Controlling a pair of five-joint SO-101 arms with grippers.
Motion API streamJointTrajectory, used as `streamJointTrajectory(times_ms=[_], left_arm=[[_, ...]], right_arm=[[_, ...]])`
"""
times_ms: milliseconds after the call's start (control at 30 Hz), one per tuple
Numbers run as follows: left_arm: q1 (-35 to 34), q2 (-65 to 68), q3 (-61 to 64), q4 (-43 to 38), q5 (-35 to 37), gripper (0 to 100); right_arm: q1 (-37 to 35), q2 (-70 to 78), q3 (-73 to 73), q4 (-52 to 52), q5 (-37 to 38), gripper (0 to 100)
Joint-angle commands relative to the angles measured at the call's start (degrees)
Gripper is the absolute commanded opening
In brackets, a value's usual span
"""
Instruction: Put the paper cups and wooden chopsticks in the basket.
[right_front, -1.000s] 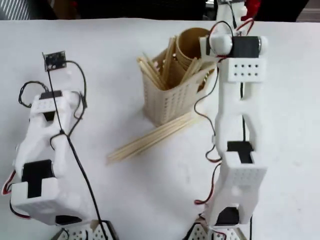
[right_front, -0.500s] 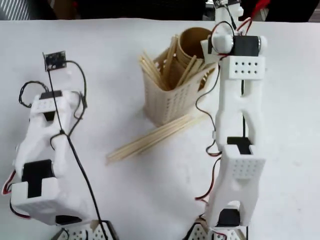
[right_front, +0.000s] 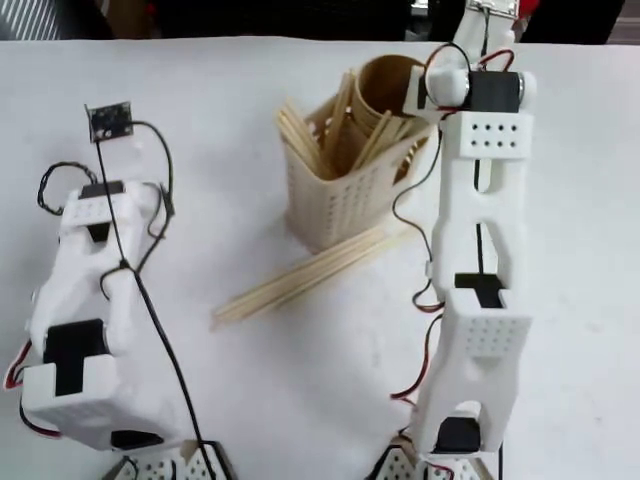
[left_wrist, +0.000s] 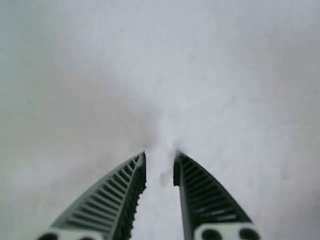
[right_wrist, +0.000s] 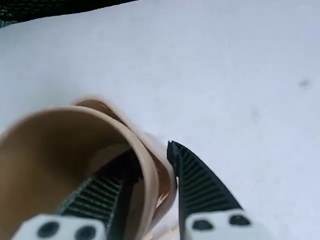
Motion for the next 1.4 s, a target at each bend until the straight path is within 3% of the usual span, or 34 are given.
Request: streamJointTrajectory(times_ms=[0, 767, 1033, 1367], left_arm=[[-0.4, -0.2, -1.2, -1.1, 0.5, 12], [0.3, -0.2, -1.5, -1.1, 0.5, 12], [0.3, -0.2, -1.4, -1.1, 0.5, 12], [0.3, -0.1, -1.3, -1.1, 0.5, 12]], right_arm=[[-2.6, 2.2, 0.4, 2.2, -4.4, 1.5], [-5.3, 2.6, -4.5, 1.5, -19.6, 4.6], [-7.5, 0.7, -4.6, 8.7, -14.1, 25.9], [-5.8, -13.1, -4.6, 9.0, -6.5, 27.2]])
